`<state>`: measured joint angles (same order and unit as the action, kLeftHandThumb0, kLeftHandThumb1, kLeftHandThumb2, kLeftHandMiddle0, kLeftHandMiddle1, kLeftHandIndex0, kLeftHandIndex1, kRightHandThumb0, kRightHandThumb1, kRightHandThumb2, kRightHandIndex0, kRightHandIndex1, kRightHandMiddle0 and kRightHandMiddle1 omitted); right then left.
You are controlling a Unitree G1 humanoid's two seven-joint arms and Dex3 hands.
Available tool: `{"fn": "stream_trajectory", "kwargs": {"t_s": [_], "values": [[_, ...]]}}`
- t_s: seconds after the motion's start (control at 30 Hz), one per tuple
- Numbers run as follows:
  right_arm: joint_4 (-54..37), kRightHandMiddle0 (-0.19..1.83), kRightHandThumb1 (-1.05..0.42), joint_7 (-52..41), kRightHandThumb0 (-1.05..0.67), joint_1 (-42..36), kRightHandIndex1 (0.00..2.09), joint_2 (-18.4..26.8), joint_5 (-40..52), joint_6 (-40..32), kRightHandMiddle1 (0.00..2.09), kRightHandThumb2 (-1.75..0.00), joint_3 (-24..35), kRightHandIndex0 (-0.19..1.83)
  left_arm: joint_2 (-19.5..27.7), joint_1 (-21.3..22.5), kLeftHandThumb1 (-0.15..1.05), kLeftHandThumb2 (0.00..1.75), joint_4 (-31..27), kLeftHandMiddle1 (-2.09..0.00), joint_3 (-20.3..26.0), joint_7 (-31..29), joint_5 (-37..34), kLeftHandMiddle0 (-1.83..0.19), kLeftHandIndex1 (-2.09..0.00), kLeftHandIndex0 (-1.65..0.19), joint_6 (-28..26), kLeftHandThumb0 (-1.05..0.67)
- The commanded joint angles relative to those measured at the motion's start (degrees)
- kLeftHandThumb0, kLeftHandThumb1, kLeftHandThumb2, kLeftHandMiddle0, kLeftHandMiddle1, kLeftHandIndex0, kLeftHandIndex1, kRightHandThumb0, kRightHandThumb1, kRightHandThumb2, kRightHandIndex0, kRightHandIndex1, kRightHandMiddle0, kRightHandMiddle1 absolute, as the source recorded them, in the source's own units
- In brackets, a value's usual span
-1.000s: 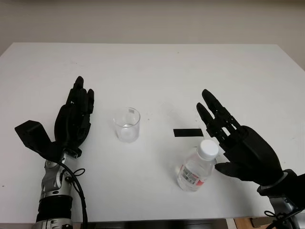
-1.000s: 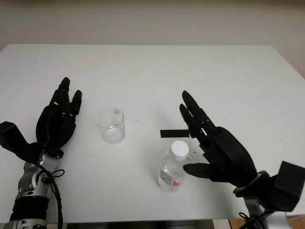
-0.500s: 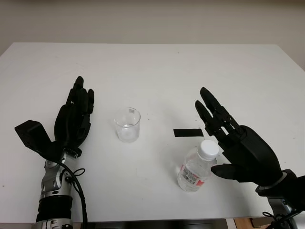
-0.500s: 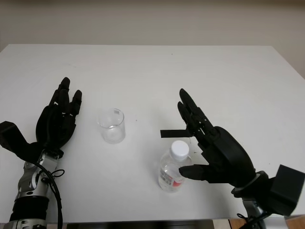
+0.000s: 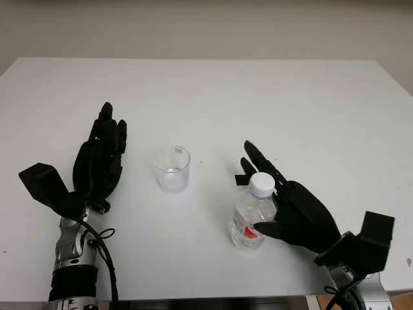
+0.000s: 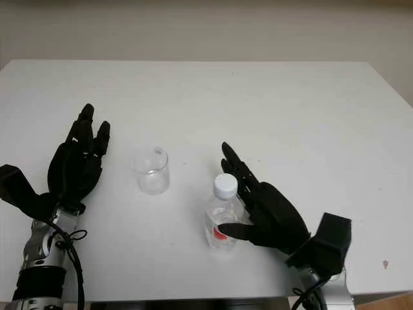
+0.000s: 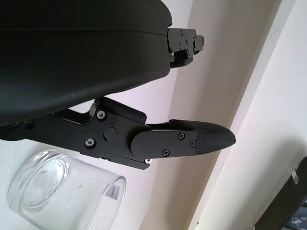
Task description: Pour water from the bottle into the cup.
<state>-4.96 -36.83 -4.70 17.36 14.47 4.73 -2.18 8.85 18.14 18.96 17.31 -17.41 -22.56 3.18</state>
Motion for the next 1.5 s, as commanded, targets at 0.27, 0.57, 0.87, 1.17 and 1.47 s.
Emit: {"fn": "stream_trajectory", "kwargs": {"t_s": [0.27,0.57,0.87,1.17,1.47], "values": [[-0.33,-0.19,-0.84,-3.46,-0.96,1.32,0.0,2.33,-0.22,-0.71,0.0,-0.05,-1.14,-0.19,-0.54,-0.18,1.05,0.39,-0.79,-0.06,-0.13,-0.07,-0.44,0.07,-0.06,0.05,0.39,-0.69],[-1.23,0.09,-0.83,-0.97,-0.52,0.24,1.6,-0.58,2.34,-1.54,1.68,-0.06,-0.67,0.13,-0.51,-0.29,1.05,0.38,-0.94,-0.06,-0.36,0.49,0.55,0.06,-0.06,0.04,0.59,-0.7],[-4.06,0.81,-0.98,2.65,-0.32,-1.11,2.09,0.6,-4.6,0.11,2.09,-0.06,-2.5,0.9,-0.88,-0.12,1.05,0.38,-0.57,-0.05,-0.17,0.17,0.01,0.06,-0.06,0.04,1.05,-0.69],[-4.23,1.11,-1.05,5.94,-0.34,-2.11,2.09,-0.77,-6.97,2.3,2.09,-0.08,-2.45,1.39,-0.88,-0.04,1.05,0.38,-0.22,-0.06,-0.16,-0.02,-0.2,0.06,-0.06,0.04,1.29,-0.69],[2.1,1.39,-1.05,19.04,-0.25,6.43,2.09,-7.36,-11.78,6.17,2.09,-0.21,-0.98,1.62,-0.74,0.08,1.05,0.39,0.02,-0.05,-0.29,-0.04,0.06,0.06,-0.05,0.05,1.12,-0.7]]}}
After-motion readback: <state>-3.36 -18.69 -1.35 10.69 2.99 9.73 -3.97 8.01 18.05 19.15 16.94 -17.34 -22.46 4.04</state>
